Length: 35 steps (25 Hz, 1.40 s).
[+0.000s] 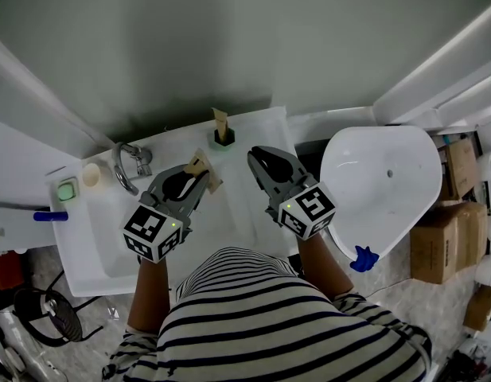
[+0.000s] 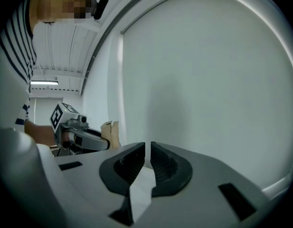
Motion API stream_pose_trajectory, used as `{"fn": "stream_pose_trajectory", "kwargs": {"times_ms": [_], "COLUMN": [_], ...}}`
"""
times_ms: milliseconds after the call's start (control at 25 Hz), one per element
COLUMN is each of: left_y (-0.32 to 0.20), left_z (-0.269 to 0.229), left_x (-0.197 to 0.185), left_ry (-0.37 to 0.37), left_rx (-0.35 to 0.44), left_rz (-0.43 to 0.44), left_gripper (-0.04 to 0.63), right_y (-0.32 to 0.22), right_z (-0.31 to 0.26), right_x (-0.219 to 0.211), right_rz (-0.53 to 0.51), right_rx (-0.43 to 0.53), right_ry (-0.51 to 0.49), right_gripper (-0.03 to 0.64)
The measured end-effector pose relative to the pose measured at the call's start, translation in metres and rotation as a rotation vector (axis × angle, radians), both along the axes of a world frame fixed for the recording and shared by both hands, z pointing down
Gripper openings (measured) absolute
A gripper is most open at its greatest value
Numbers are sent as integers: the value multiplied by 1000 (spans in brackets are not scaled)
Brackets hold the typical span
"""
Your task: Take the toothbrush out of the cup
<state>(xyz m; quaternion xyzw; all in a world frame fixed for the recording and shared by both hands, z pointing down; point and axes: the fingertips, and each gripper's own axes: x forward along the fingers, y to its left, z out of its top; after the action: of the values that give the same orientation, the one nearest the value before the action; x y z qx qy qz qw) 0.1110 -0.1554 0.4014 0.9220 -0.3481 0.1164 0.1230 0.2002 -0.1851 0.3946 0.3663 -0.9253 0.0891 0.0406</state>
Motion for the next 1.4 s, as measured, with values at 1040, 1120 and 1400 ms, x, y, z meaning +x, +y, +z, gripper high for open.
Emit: {"fn": "stream_pose_trajectory", "kwargs": {"times_ms": [1040, 1120, 1400], "left_y": [-27, -28, -32], "left_z": [26, 28, 35], "left_x": [-14, -14, -16], "left_ry": [26, 26, 25], "left_rx": [-39, -45, -55], "left_rz": [-29, -28, -33], "left_gripper": [71, 71, 71], "right_y": [-38, -41, -52], "right_z": [36, 38, 50], "right_x": [-27, -28, -31], "right_rz": [-28, -27, -30], "right_rx": [-61, -68, -91], "right_ry": [49, 48, 55], "right_gripper": [9, 9, 39]}}
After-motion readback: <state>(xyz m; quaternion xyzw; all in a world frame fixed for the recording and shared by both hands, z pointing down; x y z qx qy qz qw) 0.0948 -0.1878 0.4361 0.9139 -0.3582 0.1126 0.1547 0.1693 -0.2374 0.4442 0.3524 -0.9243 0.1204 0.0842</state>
